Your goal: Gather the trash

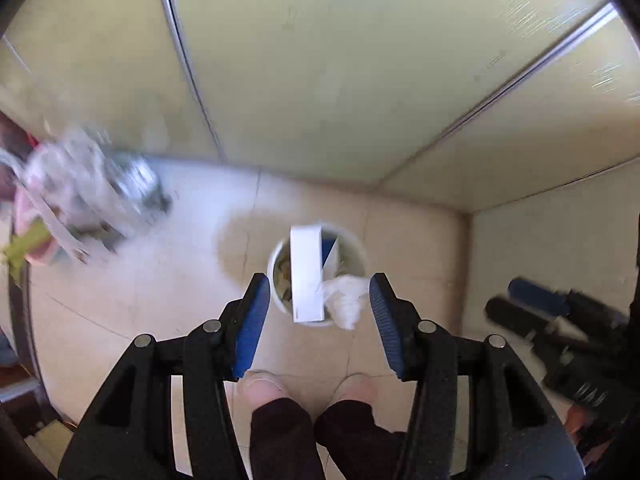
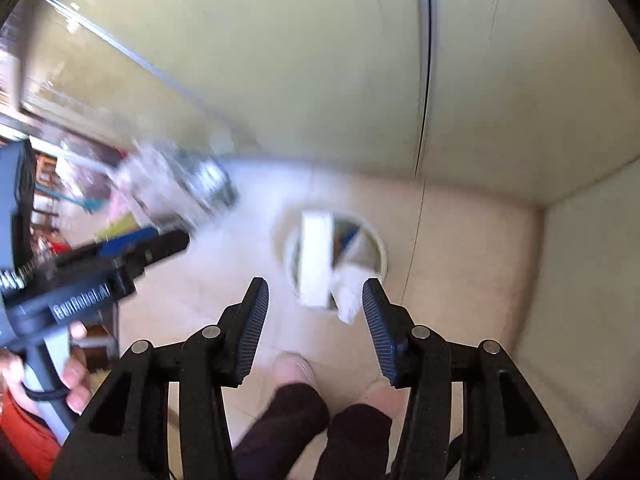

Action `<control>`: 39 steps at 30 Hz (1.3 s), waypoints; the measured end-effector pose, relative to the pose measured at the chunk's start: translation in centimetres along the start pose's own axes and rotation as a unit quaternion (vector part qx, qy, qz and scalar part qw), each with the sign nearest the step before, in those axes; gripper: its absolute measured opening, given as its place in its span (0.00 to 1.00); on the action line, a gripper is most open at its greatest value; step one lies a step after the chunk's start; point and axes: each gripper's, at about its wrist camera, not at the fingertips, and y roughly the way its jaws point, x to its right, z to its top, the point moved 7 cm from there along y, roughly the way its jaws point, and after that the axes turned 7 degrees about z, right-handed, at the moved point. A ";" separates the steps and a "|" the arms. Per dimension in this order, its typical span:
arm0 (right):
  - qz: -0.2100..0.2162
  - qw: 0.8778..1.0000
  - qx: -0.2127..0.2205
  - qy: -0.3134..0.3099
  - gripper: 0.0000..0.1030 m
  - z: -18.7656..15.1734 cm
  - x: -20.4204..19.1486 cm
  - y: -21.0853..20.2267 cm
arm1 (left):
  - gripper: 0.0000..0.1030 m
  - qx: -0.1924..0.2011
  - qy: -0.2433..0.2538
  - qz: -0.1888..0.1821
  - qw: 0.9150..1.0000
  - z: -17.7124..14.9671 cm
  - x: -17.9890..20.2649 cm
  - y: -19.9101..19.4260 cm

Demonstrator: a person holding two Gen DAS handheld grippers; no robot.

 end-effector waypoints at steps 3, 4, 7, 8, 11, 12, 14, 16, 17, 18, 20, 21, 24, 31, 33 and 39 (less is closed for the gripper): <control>0.001 0.997 0.071 -0.020 0.44 2.5 -4.2 -10.1 | 0.49 0.062 0.001 -0.005 0.998 1.7 1.2 -10.6; 0.000 0.995 0.097 -0.028 0.44 3.2 -5.7 -13.8 | 0.49 0.086 0.000 -0.007 0.996 2.3 1.6 -14.4; -0.001 0.984 0.171 -0.056 0.44 4.5 -10.1 -23.5 | 0.49 0.172 -0.001 -0.015 0.985 3.8 3.0 -26.2; -0.001 0.978 0.196 -0.066 0.44 4.6 -11.5 -26.6 | 0.49 0.195 -0.002 -0.018 0.981 4.0 3.1 -29.4; -0.004 0.960 0.265 -0.090 0.44 3.9 -15.3 -34.7 | 0.49 0.257 -0.009 -0.033 0.966 3.9 3.3 -39.1; -0.002 0.954 0.285 -0.095 0.44 3.6 -16.4 -36.9 | 0.49 0.273 -0.010 -0.035 0.961 3.9 3.3 -41.3; 0.004 0.941 0.324 -0.102 0.44 2.4 -18.6 -41.4 | 0.49 0.317 -0.003 -0.038 0.948 3.1 3.1 -47.1; 0.000 0.928 0.358 -0.107 0.44 1.5 -20.7 -44.7 | 0.50 0.352 0.009 -0.040 0.935 1.9 3.3 -51.6; -0.005 0.921 0.374 -0.110 0.44 0.6 -21.7 -46.1 | 0.51 0.364 0.016 -0.045 0.930 1.2 3.4 -53.2; -0.010 0.916 0.386 -0.111 0.44 -0.1 -22.9 -47.0 | 0.51 0.375 0.025 -0.052 0.925 0.4 2.9 -54.4; -0.024 0.906 0.407 -0.112 0.44 -2.1 -24.9 -48.9 | 0.53 0.396 0.045 -0.061 0.915 -1.4 2.9 -57.7; -0.033 0.902 0.416 -0.111 0.44 -2.9 -26.1 -49.3 | 0.54 0.405 0.059 -0.061 0.910 -2.6 2.8 -59.0; -0.063 0.891 0.437 -0.104 0.50 -5.5 -28.5 -50.4 | 0.68 0.418 0.081 -0.053 0.903 -5.4 2.5 -62.0; -0.120 0.867 0.477 -0.077 0.86 -10.8 -31.6 -52.6 | 1.00 0.439 0.082 -0.066 0.892 -11.5 -0.7 -65.3; -0.131 0.860 0.489 -0.067 0.98 -11.8 -32.1 -53.2 | 1.00 0.441 0.085 -0.064 0.891 -12.5 -1.4 -65.7; -0.152 0.853 0.496 -0.063 1.00 -12.8 -33.1 -53.9 | 1.00 0.446 0.091 -0.063 0.888 -14.3 -2.6 -66.5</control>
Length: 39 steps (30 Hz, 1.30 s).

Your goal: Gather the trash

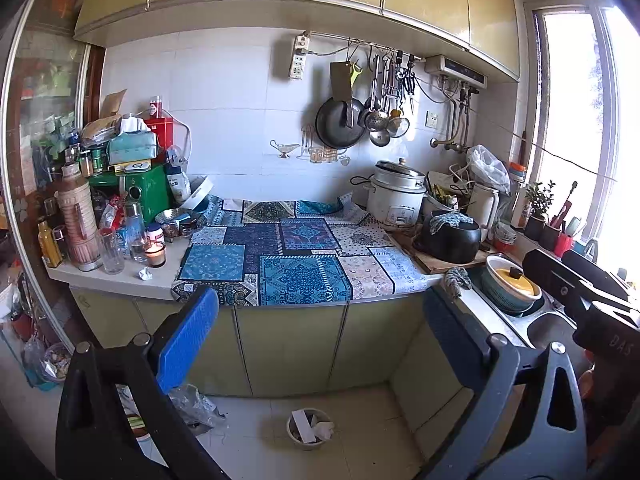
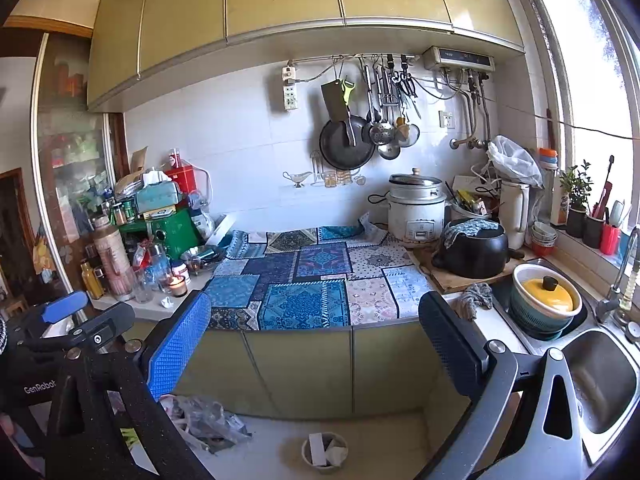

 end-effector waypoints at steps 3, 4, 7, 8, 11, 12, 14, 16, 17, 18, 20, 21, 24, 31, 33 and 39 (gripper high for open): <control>-0.002 1.000 -0.002 -0.006 1.00 0.1 -0.3 -0.3 | 1.00 0.004 -0.001 0.000 1.000 -0.1 -0.1 -0.7; 0.000 1.000 -0.004 -0.007 1.00 0.1 -0.4 -0.4 | 1.00 0.004 -0.002 0.000 1.000 -0.2 0.0 -0.9; 0.003 1.000 -0.008 -0.012 1.00 -0.1 -0.6 -0.6 | 1.00 0.001 -0.001 -0.002 1.000 -0.4 0.2 -1.1; 0.003 1.000 -0.010 -0.013 1.00 -0.3 -0.7 -0.6 | 1.00 0.001 0.000 0.000 1.000 -0.5 0.3 -1.1; 0.004 1.000 -0.018 -0.011 1.00 -0.5 -0.8 -0.7 | 1.00 -0.006 0.001 0.001 1.000 -0.8 0.7 -1.0; 0.004 1.000 -0.020 -0.009 1.00 -0.7 -0.9 -0.8 | 1.00 -0.008 0.002 0.001 1.000 -0.9 0.8 -1.1; 0.009 1.000 -0.025 -0.004 1.00 -0.8 -0.7 -0.8 | 1.00 -0.010 0.001 0.004 1.000 -1.1 0.9 -1.1; 0.014 0.999 -0.030 0.000 1.00 -1.0 -0.8 -0.8 | 1.00 -0.011 -0.001 0.007 1.000 -1.3 0.8 -1.3; 0.015 0.999 -0.032 0.000 1.00 -1.0 -0.7 -0.9 | 1.00 -0.012 -0.003 0.008 1.000 -1.4 0.8 -1.3; 0.015 0.999 -0.033 0.000 1.00 -1.1 -0.7 -0.9 | 1.00 -0.013 -0.003 0.008 1.000 -1.5 0.9 -1.3; 0.015 0.999 -0.034 0.002 1.00 -1.1 -0.6 -1.1 | 1.00 -0.014 -0.005 0.011 1.000 -1.6 0.9 -1.4; 0.016 0.999 -0.035 0.003 1.00 -1.2 -0.5 -1.1 | 1.00 -0.014 -0.005 0.012 1.000 -1.6 1.0 -1.4; 0.019 0.999 -0.039 0.008 1.00 -1.2 -0.3 -1.2 | 1.00 -0.016 -0.006 0.014 1.000 -1.7 1.0 -1.4; 0.021 0.999 -0.043 0.011 1.00 -1.1 -0.3 -1.1 | 1.00 -0.017 -0.010 0.016 1.000 -1.7 0.8 -1.3; 0.023 0.999 -0.044 0.011 1.00 -1.1 -0.2 -1.1 | 1.00 -0.019 -0.013 0.016 1.000 -1.7 0.7 -1.1; 0.023 0.999 -0.045 0.012 1.00 -1.1 -0.1 -1.1 | 1.00 -0.021 -0.016 0.015 1.000 -1.6 0.6 -0.8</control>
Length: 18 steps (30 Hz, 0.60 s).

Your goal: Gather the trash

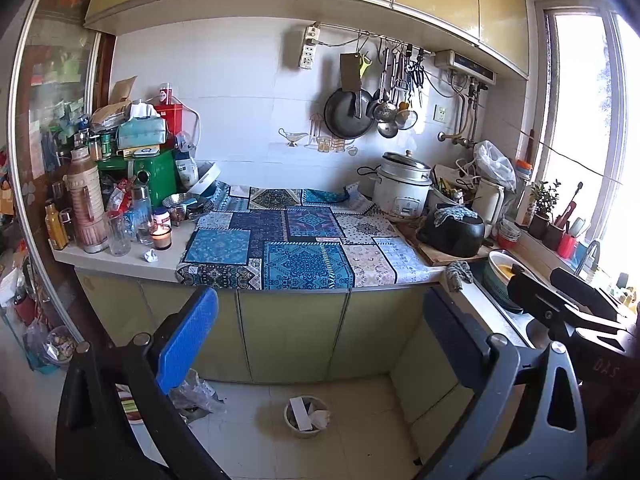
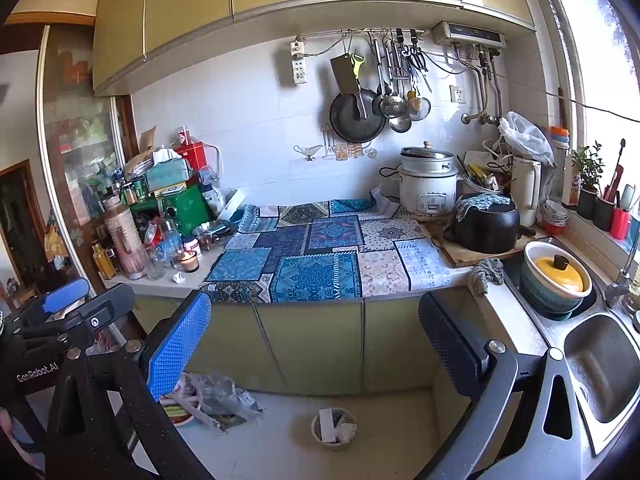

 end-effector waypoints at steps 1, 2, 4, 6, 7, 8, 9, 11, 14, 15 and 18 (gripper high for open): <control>0.000 1.000 0.000 -0.001 1.00 0.0 0.0 0.0 | 1.00 0.000 0.000 0.000 1.000 0.0 0.0 0.1; 0.000 1.000 0.001 -0.001 1.00 0.0 0.0 0.0 | 1.00 0.000 -0.001 0.001 1.000 0.0 0.0 0.2; -0.001 1.000 0.001 -0.003 1.00 0.0 0.1 0.0 | 1.00 0.000 0.000 0.000 1.000 0.0 0.0 0.2; 0.000 1.000 0.001 -0.002 1.00 0.0 0.1 0.1 | 1.00 -0.002 -0.001 0.001 1.000 0.0 0.0 0.3; 0.000 1.000 0.001 -0.002 1.00 0.0 0.2 0.1 | 1.00 -0.001 -0.001 0.000 1.000 0.0 0.0 0.3; 0.000 1.000 0.000 -0.002 1.00 0.1 0.2 0.1 | 1.00 -0.002 -0.001 0.000 1.000 0.1 0.0 0.4; 0.000 1.000 0.000 -0.002 1.00 0.1 0.1 0.1 | 1.00 -0.002 0.000 0.000 1.000 0.1 0.0 0.4; 0.001 1.000 -0.001 -0.002 1.00 0.1 0.3 0.2 | 1.00 -0.002 0.001 0.002 1.000 0.1 0.1 0.7; 0.000 1.000 -0.001 -0.003 1.00 0.2 0.4 0.4 | 1.00 -0.003 0.003 0.002 1.000 0.0 0.3 0.9; 0.001 1.000 0.000 -0.002 1.00 0.1 0.3 0.4 | 1.00 -0.004 0.003 0.001 1.000 -0.1 0.3 1.0; 0.002 1.000 0.000 -0.003 1.00 0.2 0.4 0.4 | 1.00 -0.006 0.001 -0.002 1.000 -0.1 0.5 1.2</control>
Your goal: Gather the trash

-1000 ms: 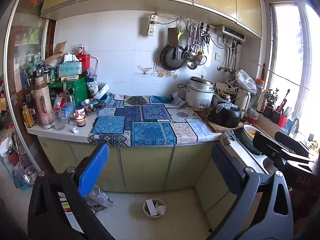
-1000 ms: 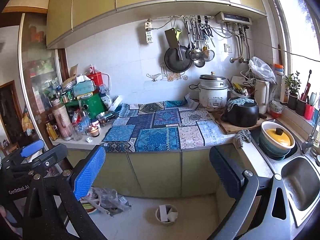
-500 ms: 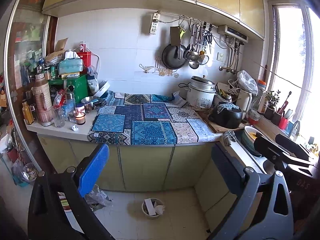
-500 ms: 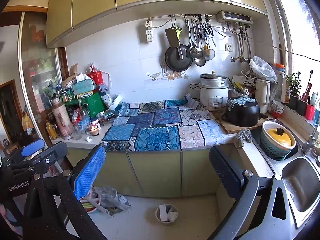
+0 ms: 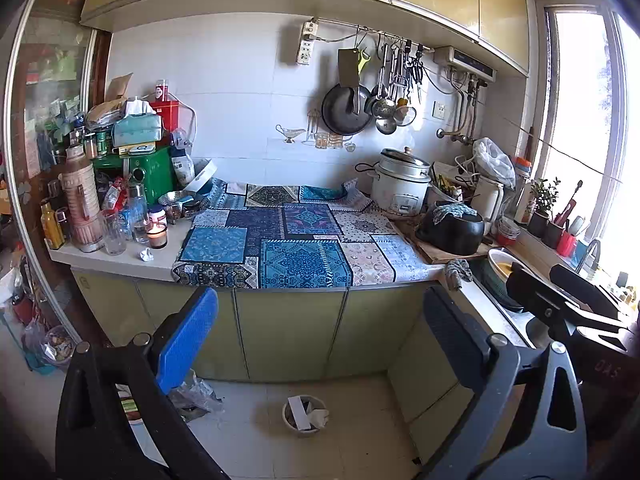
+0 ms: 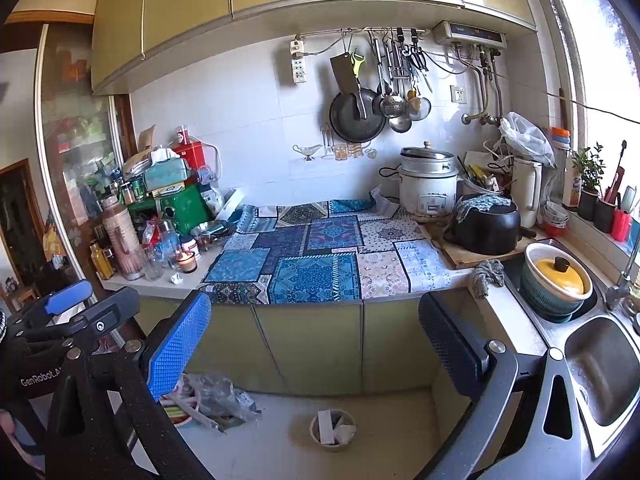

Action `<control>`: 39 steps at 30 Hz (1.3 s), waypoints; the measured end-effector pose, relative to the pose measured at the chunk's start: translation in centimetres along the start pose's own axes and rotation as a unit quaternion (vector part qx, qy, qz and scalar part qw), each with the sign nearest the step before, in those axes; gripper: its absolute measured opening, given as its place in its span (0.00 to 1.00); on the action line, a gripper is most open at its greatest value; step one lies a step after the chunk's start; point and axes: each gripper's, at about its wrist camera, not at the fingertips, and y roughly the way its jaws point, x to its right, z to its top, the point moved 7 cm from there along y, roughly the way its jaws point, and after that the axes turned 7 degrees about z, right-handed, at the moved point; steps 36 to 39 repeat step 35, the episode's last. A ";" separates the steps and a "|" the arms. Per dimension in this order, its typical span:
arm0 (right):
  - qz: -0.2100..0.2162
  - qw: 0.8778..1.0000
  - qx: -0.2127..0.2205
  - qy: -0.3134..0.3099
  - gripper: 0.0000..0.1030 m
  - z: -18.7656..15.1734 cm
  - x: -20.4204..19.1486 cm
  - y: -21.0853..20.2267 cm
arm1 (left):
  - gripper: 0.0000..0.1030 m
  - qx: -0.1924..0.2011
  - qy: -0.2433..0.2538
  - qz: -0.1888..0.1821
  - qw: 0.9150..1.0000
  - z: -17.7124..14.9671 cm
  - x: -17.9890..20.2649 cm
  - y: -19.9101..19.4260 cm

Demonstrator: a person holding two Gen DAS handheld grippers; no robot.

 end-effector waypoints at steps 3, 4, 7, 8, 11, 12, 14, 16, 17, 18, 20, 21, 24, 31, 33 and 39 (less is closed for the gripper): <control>0.001 1.000 0.000 0.000 1.00 0.0 0.0 0.0 | 1.00 -0.001 -0.001 0.000 1.000 0.0 0.1 0.1; 0.001 1.000 0.000 0.000 1.00 0.0 0.1 0.0 | 1.00 -0.002 -0.001 -0.001 1.000 0.0 0.1 0.2; 0.000 1.000 0.001 -0.001 1.00 0.1 0.1 0.0 | 1.00 -0.002 -0.005 -0.002 1.000 0.1 0.1 0.3; 0.001 1.000 0.001 -0.001 1.00 0.2 0.2 0.3 | 1.00 -0.003 -0.006 -0.003 1.000 0.1 0.1 0.3; 0.001 1.000 0.001 -0.002 1.00 0.3 0.3 0.4 | 1.00 -0.001 -0.008 -0.002 1.000 0.2 0.2 0.4; 0.001 1.000 0.001 -0.002 1.00 0.3 0.2 0.3 | 1.00 0.000 -0.008 -0.001 1.000 0.3 0.2 0.4; 0.001 1.000 0.001 -0.002 1.00 0.5 0.3 0.6 | 1.00 0.001 -0.008 -0.002 1.000 0.3 0.3 0.3; 0.003 1.000 0.001 -0.002 1.00 0.6 0.4 0.8 | 1.00 0.003 -0.006 -0.001 1.000 0.4 0.4 0.3; 0.003 1.000 0.001 -0.002 1.00 0.7 0.4 0.8 | 1.00 0.004 -0.005 -0.001 1.000 0.4 0.5 0.2; 0.002 1.000 0.001 -0.003 1.00 0.6 0.4 0.7 | 1.00 0.004 -0.003 -0.002 1.000 0.5 0.5 0.2; 0.002 1.000 0.001 -0.003 1.00 0.6 0.4 0.8 | 1.00 0.006 -0.003 -0.002 1.000 0.5 0.6 0.2; 0.002 1.000 0.001 -0.002 1.00 0.6 0.4 0.7 | 1.00 0.006 -0.004 -0.002 1.000 0.6 0.7 0.3; 0.003 1.000 -0.001 -0.002 1.00 0.8 0.4 1.0 | 1.00 -0.001 -0.002 -0.008 1.000 0.6 0.7 0.4; -0.003 1.000 -0.001 0.004 1.00 1.4 0.5 1.9 | 1.00 -0.004 0.001 -0.010 1.000 0.9 0.8 1.1; -0.005 1.000 -0.003 0.007 1.00 1.3 0.5 2.3 | 1.00 -0.006 0.002 -0.011 1.000 1.0 0.8 1.5; -0.008 1.000 -0.004 0.010 1.00 1.2 0.6 2.7 | 1.00 -0.011 0.004 -0.013 1.000 1.0 0.8 2.1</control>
